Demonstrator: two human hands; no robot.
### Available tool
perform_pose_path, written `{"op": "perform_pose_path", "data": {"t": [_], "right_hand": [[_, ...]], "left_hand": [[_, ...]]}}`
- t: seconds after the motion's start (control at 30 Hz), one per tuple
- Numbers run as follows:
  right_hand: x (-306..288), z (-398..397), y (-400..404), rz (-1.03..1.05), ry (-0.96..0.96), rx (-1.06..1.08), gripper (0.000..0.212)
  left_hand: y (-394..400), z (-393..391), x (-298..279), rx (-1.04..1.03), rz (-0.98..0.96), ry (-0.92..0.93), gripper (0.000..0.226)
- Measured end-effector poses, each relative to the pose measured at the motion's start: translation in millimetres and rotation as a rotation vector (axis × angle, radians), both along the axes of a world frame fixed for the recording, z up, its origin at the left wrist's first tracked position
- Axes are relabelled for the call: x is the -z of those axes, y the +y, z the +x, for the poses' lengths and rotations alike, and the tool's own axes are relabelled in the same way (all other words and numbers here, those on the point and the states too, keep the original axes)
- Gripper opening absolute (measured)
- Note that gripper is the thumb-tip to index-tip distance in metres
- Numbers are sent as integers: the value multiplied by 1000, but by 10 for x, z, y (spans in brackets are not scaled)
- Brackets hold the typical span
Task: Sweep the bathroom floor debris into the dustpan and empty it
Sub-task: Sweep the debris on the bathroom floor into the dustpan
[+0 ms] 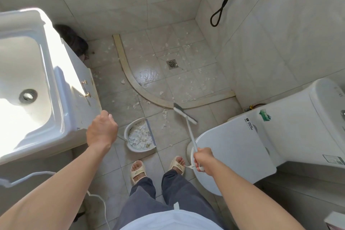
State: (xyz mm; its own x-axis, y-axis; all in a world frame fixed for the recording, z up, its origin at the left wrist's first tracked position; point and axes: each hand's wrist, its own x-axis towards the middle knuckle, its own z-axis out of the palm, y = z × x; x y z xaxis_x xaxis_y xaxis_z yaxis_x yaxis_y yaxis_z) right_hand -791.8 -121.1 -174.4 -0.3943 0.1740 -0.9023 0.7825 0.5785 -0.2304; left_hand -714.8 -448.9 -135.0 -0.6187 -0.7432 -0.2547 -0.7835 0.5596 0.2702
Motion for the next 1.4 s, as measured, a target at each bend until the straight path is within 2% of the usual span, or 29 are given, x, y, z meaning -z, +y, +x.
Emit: {"op": "perform_pose_path", "data": {"t": [0.1,0.17,0.27,0.37,0.5,0.6,0.7,0.93,1.1,1.27,1.4], "right_hand": [[-192,-131,132,-103,-76,37,20],[-385,-286,380,-201,-97,77,13],[-588,-355,783,-287,-109,153,19],[-620,-182,821,-291,-121,211,16],[-503,241,332,-171,-20,10,24],[-371,505,-83,-132,-33,-79,22],[-386,421,-148,-164,-116,42,22],[-648,73,544,-435,-212,461,4],[-762,211,637,-438,-134,486,1],[-651,403,434,-346,-43,534,8],[-413,648,108,-240,-56,492,9]], "left_hand": [[-29,-12,-8,-8,6,-3,29],[-49,-25,-18,-9,8,-2,29],[-67,-59,-23,-12,12,-1,28],[-62,-87,-24,-16,11,2,28],[-47,-113,-43,-15,11,-13,26],[-49,-106,-48,-13,5,-14,27],[-55,-74,-45,-12,8,-10,27],[-103,24,-86,8,39,1,26],[-223,167,-115,17,56,-9,26],[-312,326,-206,138,53,7,26],[-312,426,-198,197,65,-11,24]]}}
